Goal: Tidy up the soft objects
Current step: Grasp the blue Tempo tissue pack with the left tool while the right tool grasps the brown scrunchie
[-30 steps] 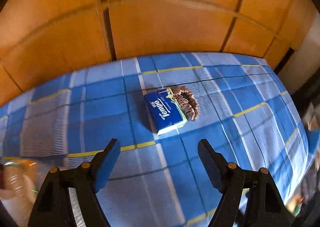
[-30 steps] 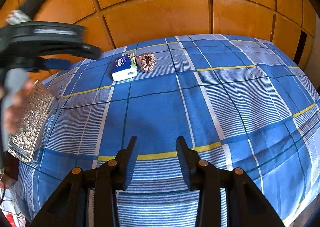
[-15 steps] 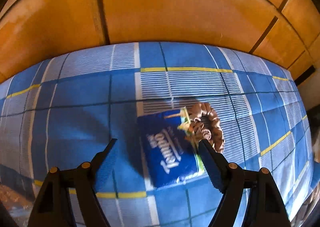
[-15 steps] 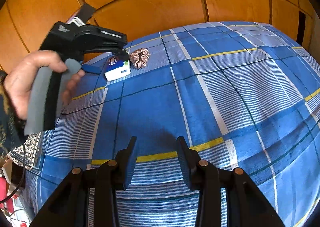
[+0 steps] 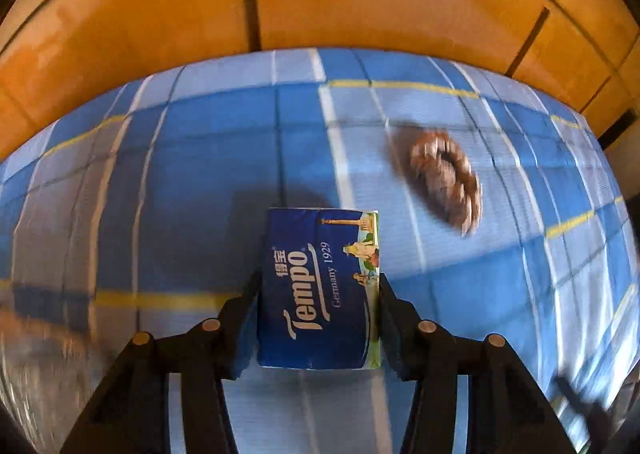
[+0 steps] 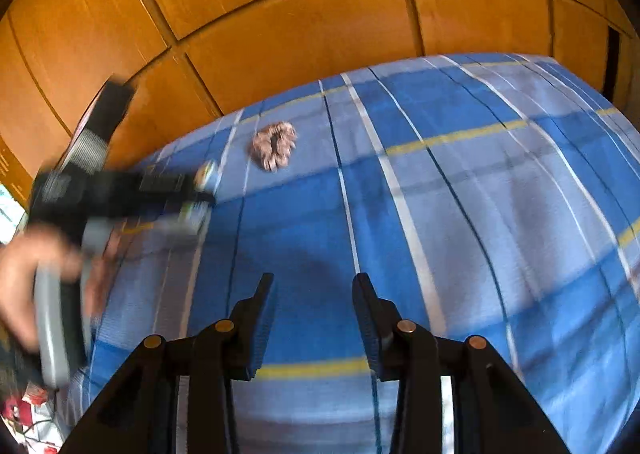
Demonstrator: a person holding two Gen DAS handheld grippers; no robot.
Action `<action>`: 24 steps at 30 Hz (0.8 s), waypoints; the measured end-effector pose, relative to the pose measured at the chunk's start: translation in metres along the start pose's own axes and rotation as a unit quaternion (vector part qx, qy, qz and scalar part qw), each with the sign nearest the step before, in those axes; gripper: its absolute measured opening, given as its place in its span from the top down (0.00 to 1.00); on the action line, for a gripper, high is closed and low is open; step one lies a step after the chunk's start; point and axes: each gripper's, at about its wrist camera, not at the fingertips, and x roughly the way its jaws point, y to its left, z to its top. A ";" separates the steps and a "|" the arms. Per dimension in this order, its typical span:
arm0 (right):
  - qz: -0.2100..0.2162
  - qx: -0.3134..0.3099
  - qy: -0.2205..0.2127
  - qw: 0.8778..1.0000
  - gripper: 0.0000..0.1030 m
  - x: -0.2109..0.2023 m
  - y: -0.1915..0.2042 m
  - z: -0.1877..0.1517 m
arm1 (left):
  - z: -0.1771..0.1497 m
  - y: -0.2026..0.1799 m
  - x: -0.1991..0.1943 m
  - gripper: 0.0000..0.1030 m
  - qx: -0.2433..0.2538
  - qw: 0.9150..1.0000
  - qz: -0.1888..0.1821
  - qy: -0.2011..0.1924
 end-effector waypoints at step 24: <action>-0.042 -0.163 0.055 0.984 0.80 0.142 0.066 0.116 | -0.065 0.018 -0.024 0.50 -0.012 0.998 -0.033 -0.053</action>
